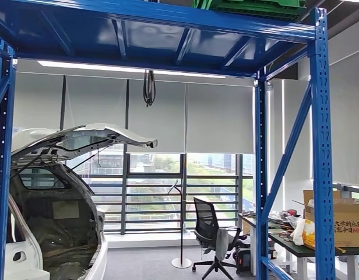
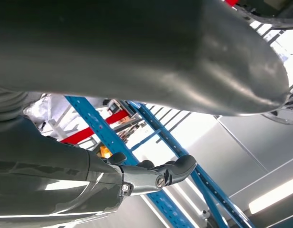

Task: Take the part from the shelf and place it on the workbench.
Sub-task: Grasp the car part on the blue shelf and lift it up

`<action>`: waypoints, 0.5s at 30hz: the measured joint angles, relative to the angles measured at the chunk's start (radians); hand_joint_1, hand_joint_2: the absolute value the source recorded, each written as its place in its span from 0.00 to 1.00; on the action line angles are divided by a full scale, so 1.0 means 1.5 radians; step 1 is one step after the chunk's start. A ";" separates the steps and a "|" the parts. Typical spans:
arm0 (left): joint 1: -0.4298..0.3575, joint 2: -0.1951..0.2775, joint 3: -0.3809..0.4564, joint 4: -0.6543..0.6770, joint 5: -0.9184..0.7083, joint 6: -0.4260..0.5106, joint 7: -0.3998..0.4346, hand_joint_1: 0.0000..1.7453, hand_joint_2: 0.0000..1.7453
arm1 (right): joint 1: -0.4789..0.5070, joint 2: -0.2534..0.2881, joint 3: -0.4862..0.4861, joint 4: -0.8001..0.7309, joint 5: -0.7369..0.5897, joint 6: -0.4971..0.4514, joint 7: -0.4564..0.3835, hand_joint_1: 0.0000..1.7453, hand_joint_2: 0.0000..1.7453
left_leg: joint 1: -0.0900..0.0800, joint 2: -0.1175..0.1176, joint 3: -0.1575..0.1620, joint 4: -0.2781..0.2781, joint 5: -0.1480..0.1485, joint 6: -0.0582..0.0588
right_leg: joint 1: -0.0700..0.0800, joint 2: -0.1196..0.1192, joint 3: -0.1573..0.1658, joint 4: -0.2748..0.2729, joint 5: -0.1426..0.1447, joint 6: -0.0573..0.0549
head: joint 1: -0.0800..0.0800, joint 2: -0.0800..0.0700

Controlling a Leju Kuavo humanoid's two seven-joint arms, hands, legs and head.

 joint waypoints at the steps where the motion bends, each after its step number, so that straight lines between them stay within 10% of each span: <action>1: 0.000 0.000 0.000 0.000 0.000 -0.001 0.000 0.00 0.00 | 0.000 0.000 0.001 0.000 0.001 0.000 0.002 0.00 0.00 | 0.000 0.000 0.000 0.000 0.000 0.000 | 0.000 0.000 0.000 0.000 0.000 0.000 | 0.000 0.000; 15: 0.000 -0.001 -0.001 0.000 0.002 -0.002 -0.004 0.00 0.00 | -0.003 -0.004 0.017 0.000 0.005 -0.001 0.016 0.00 0.00 | -0.004 0.000 0.000 0.003 -0.001 0.003 | -0.005 0.000 0.000 -0.001 0.002 0.004 | 0.000 0.000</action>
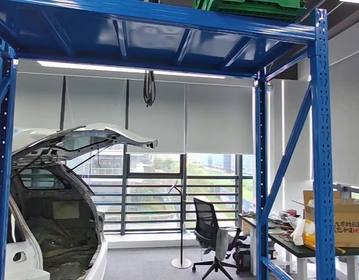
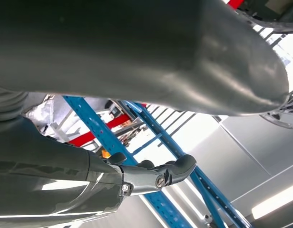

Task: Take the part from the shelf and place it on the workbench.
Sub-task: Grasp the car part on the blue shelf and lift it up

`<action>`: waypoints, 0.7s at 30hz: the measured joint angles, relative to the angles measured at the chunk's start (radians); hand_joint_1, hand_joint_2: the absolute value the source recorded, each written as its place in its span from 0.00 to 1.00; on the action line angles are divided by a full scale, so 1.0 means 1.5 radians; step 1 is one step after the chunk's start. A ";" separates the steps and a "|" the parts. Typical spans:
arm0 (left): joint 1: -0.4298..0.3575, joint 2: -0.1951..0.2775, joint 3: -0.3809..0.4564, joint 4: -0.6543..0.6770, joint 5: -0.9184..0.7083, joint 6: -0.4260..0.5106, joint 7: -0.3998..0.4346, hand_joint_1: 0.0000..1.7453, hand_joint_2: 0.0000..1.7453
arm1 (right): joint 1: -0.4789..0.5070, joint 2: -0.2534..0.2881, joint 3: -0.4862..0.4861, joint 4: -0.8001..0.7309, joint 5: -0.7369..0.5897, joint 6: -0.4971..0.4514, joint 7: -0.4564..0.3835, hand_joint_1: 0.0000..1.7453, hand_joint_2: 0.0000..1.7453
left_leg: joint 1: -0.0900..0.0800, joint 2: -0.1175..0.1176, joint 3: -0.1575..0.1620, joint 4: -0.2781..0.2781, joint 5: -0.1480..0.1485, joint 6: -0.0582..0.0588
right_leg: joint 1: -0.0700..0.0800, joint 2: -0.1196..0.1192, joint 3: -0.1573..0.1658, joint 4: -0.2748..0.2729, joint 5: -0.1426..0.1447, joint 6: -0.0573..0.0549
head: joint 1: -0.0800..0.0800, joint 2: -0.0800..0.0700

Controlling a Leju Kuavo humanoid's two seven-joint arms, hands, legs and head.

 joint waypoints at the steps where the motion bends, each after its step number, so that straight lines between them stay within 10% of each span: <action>1: 0.000 0.000 0.000 0.000 0.000 0.000 0.000 0.00 0.00 | 0.000 0.000 0.001 0.000 0.000 0.000 0.000 0.00 0.00 | -0.001 0.000 0.000 0.000 0.000 0.001 | -0.001 0.000 0.000 -0.001 0.000 0.001 | 0.000 0.000; 5: -0.001 -0.003 0.000 0.000 0.000 0.000 0.000 0.00 0.00 | -0.001 -0.002 0.003 -0.001 -0.001 0.001 0.000 0.00 0.00 | 0.005 0.004 0.006 -0.011 0.006 0.012 | -0.001 0.000 -0.008 0.024 -0.018 0.008 | 0.000 0.000; 8: -0.001 -0.004 -0.001 0.000 0.000 0.000 -0.001 0.00 0.00 | -0.001 -0.004 0.003 -0.001 -0.003 0.001 0.000 0.00 0.00 | 0.008 0.006 0.009 -0.014 0.006 0.014 | -0.005 -0.001 -0.066 0.144 -0.075 0.015 | 0.000 0.000; 10: 0.000 -0.005 -0.001 0.000 0.000 0.000 0.000 0.00 0.00 | 0.000 -0.005 0.004 0.000 -0.004 0.001 0.000 0.00 0.00 | 0.009 0.006 0.011 -0.013 0.004 0.012 | -0.008 -0.001 -0.089 0.185 -0.077 0.019 | 0.000 0.000; 14: 0.000 -0.005 -0.001 0.000 0.001 0.000 0.000 0.00 0.00 | -0.001 -0.005 0.004 0.000 -0.005 0.002 0.000 0.00 0.00 | 0.013 0.005 0.023 -0.012 -0.007 -0.002 | -0.012 -0.004 -0.020 0.037 0.002 0.024 | 0.000 0.000; 21: -0.002 -0.006 -0.001 0.001 0.002 0.000 -0.001 0.00 0.00 | -0.002 -0.006 0.007 -0.001 -0.007 0.004 0.000 0.00 0.00 | 0.014 0.008 0.003 0.044 -0.045 -0.023 | -0.006 -0.002 0.004 -0.001 -0.004 -0.012 | 0.000 0.000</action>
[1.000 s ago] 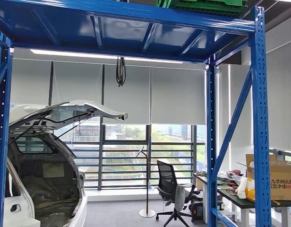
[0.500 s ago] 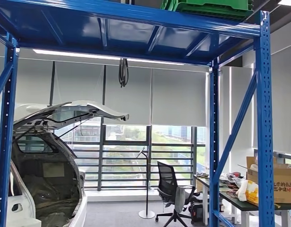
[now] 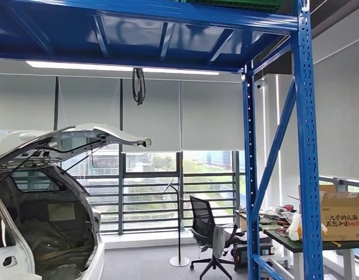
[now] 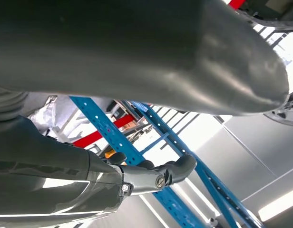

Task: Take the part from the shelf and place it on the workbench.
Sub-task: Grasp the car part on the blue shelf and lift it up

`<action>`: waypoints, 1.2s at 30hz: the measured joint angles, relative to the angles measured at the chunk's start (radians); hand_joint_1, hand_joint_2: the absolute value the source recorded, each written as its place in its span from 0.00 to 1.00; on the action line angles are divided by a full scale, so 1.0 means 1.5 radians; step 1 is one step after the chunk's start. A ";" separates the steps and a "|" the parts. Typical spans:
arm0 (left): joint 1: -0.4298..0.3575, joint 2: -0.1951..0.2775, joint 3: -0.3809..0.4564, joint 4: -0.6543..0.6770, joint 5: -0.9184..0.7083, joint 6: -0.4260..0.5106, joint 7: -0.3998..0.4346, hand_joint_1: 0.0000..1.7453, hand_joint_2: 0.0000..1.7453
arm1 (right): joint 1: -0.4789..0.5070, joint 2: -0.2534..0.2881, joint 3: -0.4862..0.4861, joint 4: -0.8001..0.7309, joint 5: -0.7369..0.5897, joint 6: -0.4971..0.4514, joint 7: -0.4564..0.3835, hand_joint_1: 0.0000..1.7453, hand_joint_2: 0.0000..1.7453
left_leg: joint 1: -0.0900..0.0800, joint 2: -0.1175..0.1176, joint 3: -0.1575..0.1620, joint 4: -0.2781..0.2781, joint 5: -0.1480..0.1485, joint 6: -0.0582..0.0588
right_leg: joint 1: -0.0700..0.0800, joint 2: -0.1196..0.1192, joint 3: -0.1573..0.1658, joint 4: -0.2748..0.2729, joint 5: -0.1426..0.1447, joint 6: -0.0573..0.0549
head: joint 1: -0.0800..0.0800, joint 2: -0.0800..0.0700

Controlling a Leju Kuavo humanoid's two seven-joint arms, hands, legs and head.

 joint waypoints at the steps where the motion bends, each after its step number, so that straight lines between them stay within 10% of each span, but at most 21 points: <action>1: 0.000 0.000 0.000 0.000 0.001 0.000 0.000 0.00 0.00 | 0.000 0.000 0.000 0.000 -0.001 0.001 0.000 0.00 0.00 | 0.000 0.000 -0.022 0.044 -0.019 0.000 | 0.002 -0.001 0.004 0.000 -0.003 -0.004 | 0.000 0.000; 4: 0.003 0.000 0.000 0.000 0.003 0.001 0.000 0.00 0.00 | 0.000 0.000 0.001 0.000 -0.002 0.001 0.000 0.00 0.00 | -0.001 0.000 -0.087 0.144 -0.040 0.003 | 0.007 0.001 0.015 0.000 -0.013 -0.010 | 0.000 0.000; 8: 0.004 0.000 0.000 0.001 0.003 0.001 0.000 0.00 0.00 | 0.000 0.000 0.002 0.001 -0.003 0.001 0.000 0.00 0.00 | -0.003 -0.001 -0.050 0.022 0.057 0.013 | 0.008 0.007 0.041 0.001 -0.034 -0.002 | 0.000 0.000; 13: 0.003 0.000 0.000 0.003 0.003 0.003 -0.001 0.00 0.00 | 0.000 0.000 0.003 0.000 -0.003 0.002 -0.001 0.00 0.00 | -0.009 -0.003 -0.026 -0.033 0.056 0.024 | 0.005 0.008 0.044 0.006 -0.039 0.016 | 0.001 0.000; 19: 0.002 0.000 0.000 0.003 0.003 0.004 -0.003 0.00 0.00 | -0.001 -0.001 0.003 0.000 -0.005 0.002 -0.003 0.00 0.00 | -0.006 -0.003 0.004 -0.044 0.041 0.036 | 0.004 0.004 -0.065 0.183 -0.096 0.029 | 0.001 0.000; 24: 0.001 0.000 0.000 0.004 0.003 0.004 -0.003 0.00 0.00 | -0.001 -0.001 0.003 0.000 -0.006 0.002 -0.003 0.00 0.00 | -0.006 -0.004 0.033 -0.046 0.019 0.029 | 0.008 0.000 -0.036 0.041 0.009 0.019 | 0.001 0.000; 29: 0.001 -0.001 0.000 0.004 0.003 0.004 -0.003 0.00 0.00 | 0.000 -0.002 0.002 -0.001 -0.005 0.002 -0.003 0.00 0.00 | -0.007 -0.004 0.041 -0.034 0.011 0.015 | 0.010 0.001 -0.017 0.005 0.010 -0.003 | 0.001 0.000; 34: -0.001 -0.001 0.000 0.004 0.003 0.003 -0.003 0.00 0.00 | 0.000 -0.001 0.004 -0.003 -0.005 0.002 -0.004 0.00 0.00 | -0.004 -0.004 -0.056 0.122 -0.048 0.007 | 0.008 0.001 0.005 -0.003 -0.002 -0.011 | 0.001 0.000; 36: 0.002 -0.001 0.000 0.004 0.003 0.003 -0.003 0.00 0.00 | 0.001 -0.001 0.005 -0.003 -0.005 0.002 -0.004 0.00 0.00 | -0.002 -0.004 -0.068 0.108 -0.016 0.004 | 0.007 0.003 0.018 -0.002 -0.012 -0.009 | 0.001 0.000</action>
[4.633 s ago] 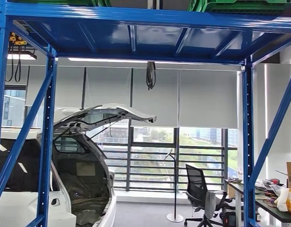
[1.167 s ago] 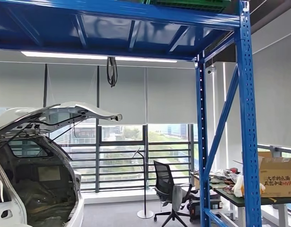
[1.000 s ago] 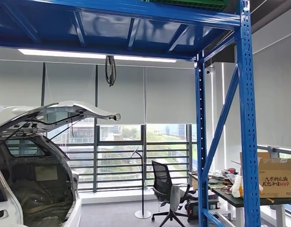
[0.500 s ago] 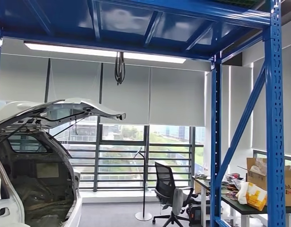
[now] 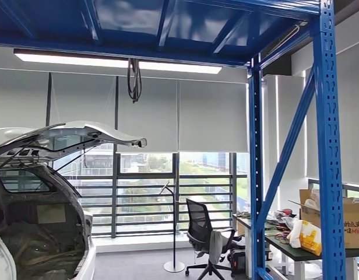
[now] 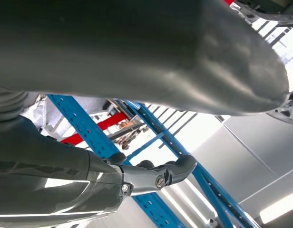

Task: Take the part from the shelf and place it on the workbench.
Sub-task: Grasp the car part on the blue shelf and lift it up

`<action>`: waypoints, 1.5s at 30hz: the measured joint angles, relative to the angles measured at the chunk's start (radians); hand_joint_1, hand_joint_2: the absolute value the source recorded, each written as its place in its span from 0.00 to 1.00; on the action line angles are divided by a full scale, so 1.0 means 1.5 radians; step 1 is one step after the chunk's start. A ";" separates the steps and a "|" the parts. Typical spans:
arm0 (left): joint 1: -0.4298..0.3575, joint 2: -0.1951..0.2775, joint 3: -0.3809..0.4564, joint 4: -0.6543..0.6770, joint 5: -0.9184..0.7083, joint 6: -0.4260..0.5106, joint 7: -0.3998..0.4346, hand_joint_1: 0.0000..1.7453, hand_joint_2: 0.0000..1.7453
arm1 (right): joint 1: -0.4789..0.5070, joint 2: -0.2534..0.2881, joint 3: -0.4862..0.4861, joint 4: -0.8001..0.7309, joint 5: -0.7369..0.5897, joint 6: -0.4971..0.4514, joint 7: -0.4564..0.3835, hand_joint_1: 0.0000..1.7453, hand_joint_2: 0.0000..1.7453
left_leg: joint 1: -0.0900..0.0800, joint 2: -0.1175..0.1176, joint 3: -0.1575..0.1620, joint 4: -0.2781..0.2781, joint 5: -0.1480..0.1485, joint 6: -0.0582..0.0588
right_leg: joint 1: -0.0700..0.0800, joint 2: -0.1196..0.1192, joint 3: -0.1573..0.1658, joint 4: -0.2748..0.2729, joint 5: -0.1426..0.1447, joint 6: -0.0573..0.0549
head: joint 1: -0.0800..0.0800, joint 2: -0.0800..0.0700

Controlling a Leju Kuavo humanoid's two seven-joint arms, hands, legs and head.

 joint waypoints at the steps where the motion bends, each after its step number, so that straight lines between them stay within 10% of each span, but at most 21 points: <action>1: 0.001 0.000 0.000 0.000 0.000 0.000 -0.001 0.00 0.00 | 0.000 0.000 0.001 0.000 0.000 0.000 0.000 0.00 0.00 | 0.002 0.000 0.008 -0.037 0.033 -0.001 | 0.000 0.001 0.009 0.000 -0.006 0.003 | 0.000 0.000; 4: 0.000 0.000 0.000 0.001 0.000 0.000 -0.003 0.00 0.00 | -0.001 0.001 0.002 0.000 0.001 0.000 0.000 0.00 0.00 | 0.001 0.000 0.029 -0.121 0.078 0.003 | -0.001 0.001 0.022 0.002 -0.021 0.015 | -0.001 0.000; 9: 0.001 0.001 0.000 0.001 0.000 0.002 -0.004 0.00 0.00 | -0.003 0.001 0.003 0.000 0.002 0.000 0.001 0.00 0.00 | -0.002 0.001 0.042 -0.134 0.069 0.028 | -0.002 -0.001 0.018 0.028 -0.036 0.031 | -0.001 0.001; 14: -0.001 0.002 0.000 0.001 0.000 0.002 -0.004 0.00 0.00 | -0.003 0.001 0.004 0.002 0.002 0.000 0.001 0.00 0.00 | -0.008 0.000 0.062 -0.136 0.053 0.038 | -0.001 -0.001 -0.086 0.181 -0.077 0.033 | -0.001 0.000; 18: -0.001 0.002 0.000 0.001 0.000 0.002 -0.004 0.00 0.00 | -0.003 0.001 0.004 0.003 -0.001 0.002 0.002 0.00 0.00 | -0.009 -0.001 0.087 -0.139 0.037 0.036 | 0.009 -0.004 -0.057 0.062 0.009 0.015 | -0.001 0.000; 24: 0.000 0.000 0.000 0.001 0.001 0.002 -0.004 0.00 0.00 | -0.006 0.001 0.002 0.003 -0.028 0.015 0.003 0.00 0.00 | -0.009 0.000 0.098 -0.125 0.031 0.019 | 0.012 -0.003 -0.022 0.001 0.022 -0.008 | 0.000 0.000; 29: -0.002 0.000 -0.001 0.001 0.001 0.002 -0.004 0.00 0.00 | -0.011 0.017 0.001 0.003 -0.093 0.027 -0.032 0.00 0.00 | -0.003 0.000 0.009 0.017 -0.034 0.006 | 0.009 -0.002 -0.004 -0.006 0.012 -0.011 | 0.000 0.000; 34: 0.001 0.000 -0.001 0.002 0.003 0.000 -0.004 0.00 0.00 | -0.004 0.017 -0.011 0.004 -0.144 0.090 -0.036 0.00 0.00 | 0.003 0.000 0.037 -0.117 0.072 -0.003 | 0.001 0.000 0.019 -0.002 -0.009 0.008 | 0.000 0.000; 41: 0.004 0.001 -0.006 0.003 0.004 -0.003 -0.004 0.00 0.00 | 0.010 -0.004 -0.052 0.004 -0.108 0.117 -0.028 0.00 0.00 | 0.000 -0.002 0.038 -0.138 0.076 0.014 | 0.003 -0.001 0.023 -0.008 -0.014 0.007 | 0.000 0.000; 45: 0.003 0.001 -0.008 0.003 0.004 -0.003 -0.004 0.00 0.00 | 0.017 -0.009 -0.074 0.011 -0.052 0.112 0.002 0.00 1.00 | -0.001 -0.002 0.039 -0.138 0.073 0.019 | 0.003 -0.001 0.027 -0.014 -0.015 0.008 | 0.000 0.000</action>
